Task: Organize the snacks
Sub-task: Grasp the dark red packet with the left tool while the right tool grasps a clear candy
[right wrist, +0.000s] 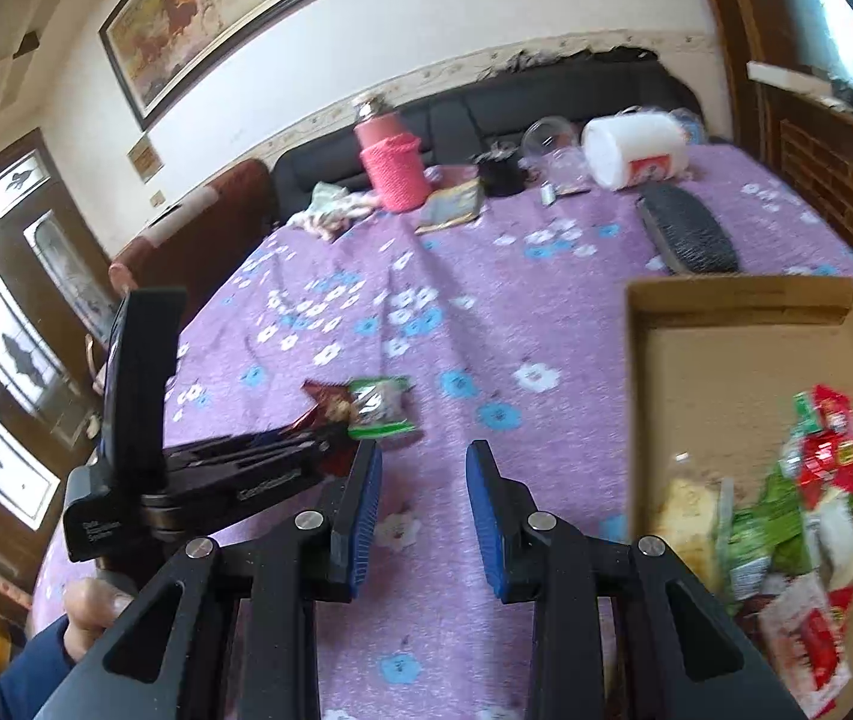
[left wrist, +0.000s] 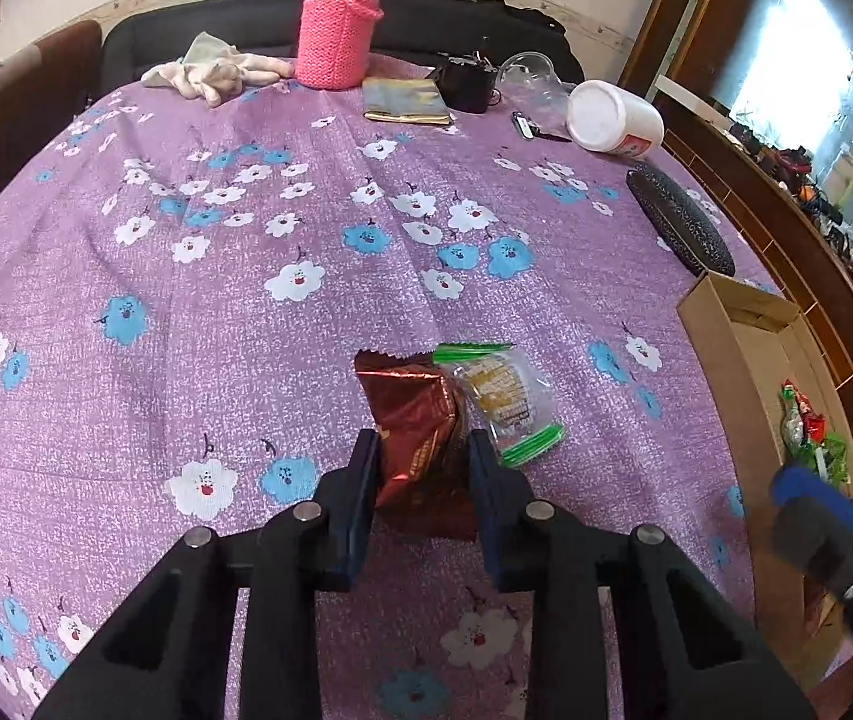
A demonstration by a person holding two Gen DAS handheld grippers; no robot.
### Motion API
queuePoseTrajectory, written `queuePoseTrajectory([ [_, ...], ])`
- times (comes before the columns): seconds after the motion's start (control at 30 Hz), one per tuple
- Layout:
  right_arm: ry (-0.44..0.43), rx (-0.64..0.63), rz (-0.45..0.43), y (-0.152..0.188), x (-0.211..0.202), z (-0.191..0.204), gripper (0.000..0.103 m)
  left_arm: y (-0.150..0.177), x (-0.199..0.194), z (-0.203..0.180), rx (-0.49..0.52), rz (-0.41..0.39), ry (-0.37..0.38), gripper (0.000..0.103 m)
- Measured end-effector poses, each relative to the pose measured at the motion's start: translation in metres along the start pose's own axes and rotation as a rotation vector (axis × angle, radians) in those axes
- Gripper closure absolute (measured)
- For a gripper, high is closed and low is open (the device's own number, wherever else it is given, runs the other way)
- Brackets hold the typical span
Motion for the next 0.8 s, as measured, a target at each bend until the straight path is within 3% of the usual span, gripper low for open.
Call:
queuePoseTrajectory([
  [0.3, -0.066, 0.108, 0.130, -0.008, 0.040, 0.014, 0.071, -0.016, -0.036, 0.036, -0.098, -0.087, -0.010, 0.077],
  [0.4, -0.002, 0.053, 0.164, -0.014, 0.061, 0.031, 0.071, -0.019, -0.045, 0.045, -0.108, -0.121, -0.065, 0.077],
  [0.6, 0.111, -0.033, 0.186, -0.032, 0.096, 0.044, 0.072, -0.023, -0.051, 0.055, -0.148, -0.133, -0.058, 0.077],
  [0.8, 0.131, -0.028, 0.239, -0.034, 0.125, 0.038, 0.072, -0.023, -0.051, 0.052, -0.138, -0.132, -0.052, 0.077],
])
Point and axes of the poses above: each gripper's, at about its wrist camera, not at the fingertips, and x roughly the way its jaws point, z to its left, y to its underside, the point moved 4 cm from there along x, roughly the way its jaws point, and after that the axes turned 2 degrees about y, right-handed, at the moved point
